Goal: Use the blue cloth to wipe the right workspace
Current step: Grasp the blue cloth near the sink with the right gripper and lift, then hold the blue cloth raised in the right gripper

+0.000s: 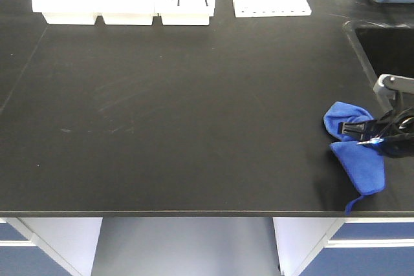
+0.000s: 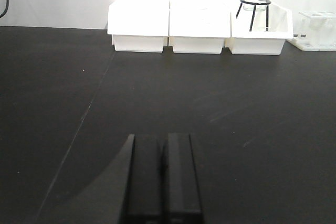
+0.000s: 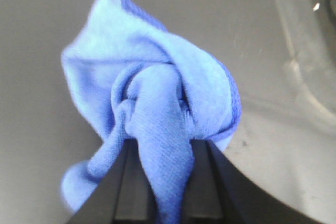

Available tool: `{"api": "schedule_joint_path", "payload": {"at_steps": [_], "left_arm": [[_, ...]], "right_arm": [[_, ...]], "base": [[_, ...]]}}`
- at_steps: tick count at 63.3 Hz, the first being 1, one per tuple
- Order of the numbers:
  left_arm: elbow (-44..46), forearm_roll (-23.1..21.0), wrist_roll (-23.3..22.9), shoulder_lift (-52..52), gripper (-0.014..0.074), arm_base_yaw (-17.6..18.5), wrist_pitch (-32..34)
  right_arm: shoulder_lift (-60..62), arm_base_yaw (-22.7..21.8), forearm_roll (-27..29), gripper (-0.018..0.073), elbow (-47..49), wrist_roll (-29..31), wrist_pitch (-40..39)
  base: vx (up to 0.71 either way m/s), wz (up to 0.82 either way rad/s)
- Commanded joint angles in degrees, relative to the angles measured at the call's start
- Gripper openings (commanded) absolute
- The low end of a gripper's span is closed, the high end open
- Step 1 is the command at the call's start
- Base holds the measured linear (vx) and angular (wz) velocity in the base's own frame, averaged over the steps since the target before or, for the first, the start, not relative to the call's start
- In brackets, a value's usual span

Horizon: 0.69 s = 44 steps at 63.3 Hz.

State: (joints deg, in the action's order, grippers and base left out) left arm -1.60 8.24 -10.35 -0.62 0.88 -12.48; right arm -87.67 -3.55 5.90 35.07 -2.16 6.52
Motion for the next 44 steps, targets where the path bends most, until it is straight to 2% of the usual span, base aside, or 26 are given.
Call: {"api": "schedule_joint_path", "payload": {"at_steps": [1,20,44], "left_arm": [[-1.7,0.1,-0.5,-0.9,-0.0006,-0.3,4.5],[-1.7,0.1,-0.5,-0.9,-0.0006,-0.3,4.5],[-1.7,0.1,-0.5,-0.9,-0.0006,-0.3,4.5]], "right_arm": [[5.5,-0.3,-0.1,-0.0012,1.5,1.1,-2.6],[22.4,-0.3,-0.1,-0.0007,1.3,7.5,2.9],[41.1,-0.3,0.0,-0.0008,1.3,7.9,9.3]], "base": [[0.00,0.00],[0.00,0.00],[0.00,0.00]]}}
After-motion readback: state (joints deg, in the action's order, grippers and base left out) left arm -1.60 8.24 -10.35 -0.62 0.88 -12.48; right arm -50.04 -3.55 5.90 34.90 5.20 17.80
